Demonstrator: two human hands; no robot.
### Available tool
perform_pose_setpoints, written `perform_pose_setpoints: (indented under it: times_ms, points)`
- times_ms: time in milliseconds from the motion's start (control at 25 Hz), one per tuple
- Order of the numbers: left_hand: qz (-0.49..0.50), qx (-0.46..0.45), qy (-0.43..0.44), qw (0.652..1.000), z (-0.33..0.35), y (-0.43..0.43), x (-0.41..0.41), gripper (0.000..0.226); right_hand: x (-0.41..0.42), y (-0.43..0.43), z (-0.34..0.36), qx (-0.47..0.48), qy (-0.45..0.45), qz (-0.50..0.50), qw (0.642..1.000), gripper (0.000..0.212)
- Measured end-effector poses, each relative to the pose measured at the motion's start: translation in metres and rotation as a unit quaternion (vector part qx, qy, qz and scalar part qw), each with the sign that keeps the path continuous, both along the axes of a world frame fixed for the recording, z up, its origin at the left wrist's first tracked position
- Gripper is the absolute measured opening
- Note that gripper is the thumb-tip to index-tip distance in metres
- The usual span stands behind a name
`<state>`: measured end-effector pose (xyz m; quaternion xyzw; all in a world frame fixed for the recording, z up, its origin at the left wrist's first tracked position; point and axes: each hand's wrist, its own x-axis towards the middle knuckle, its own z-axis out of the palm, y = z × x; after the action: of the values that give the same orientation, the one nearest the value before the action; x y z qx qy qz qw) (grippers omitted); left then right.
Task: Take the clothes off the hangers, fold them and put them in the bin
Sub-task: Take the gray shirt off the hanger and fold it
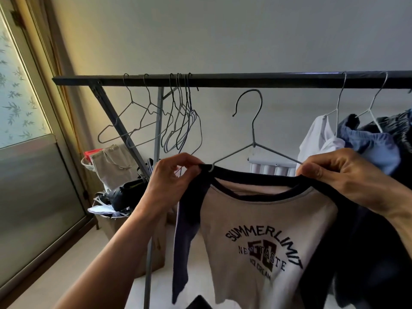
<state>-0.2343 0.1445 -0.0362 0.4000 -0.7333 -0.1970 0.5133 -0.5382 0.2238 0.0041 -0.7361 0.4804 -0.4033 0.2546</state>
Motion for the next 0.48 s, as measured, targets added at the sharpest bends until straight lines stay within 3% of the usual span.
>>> perform_pose_setpoints:
  times_ms: [160,320,480]
  points:
    - [-0.031,-0.034,0.004,0.999,0.013,0.007,-0.018,0.02,0.019,-0.001,-0.001,0.005,0.031,0.01,0.999,0.031]
    - [-0.073,-0.05,0.049,0.995,0.017,0.012,-0.029,0.018,0.032,-0.002,-0.007,-0.078,-0.017,-0.046,0.996,0.023]
    - [-0.032,-0.079,0.034,0.996,0.015,0.01,-0.015,0.02,0.036,-0.009,-0.013,-0.151,-0.025,-0.094,0.984,0.018]
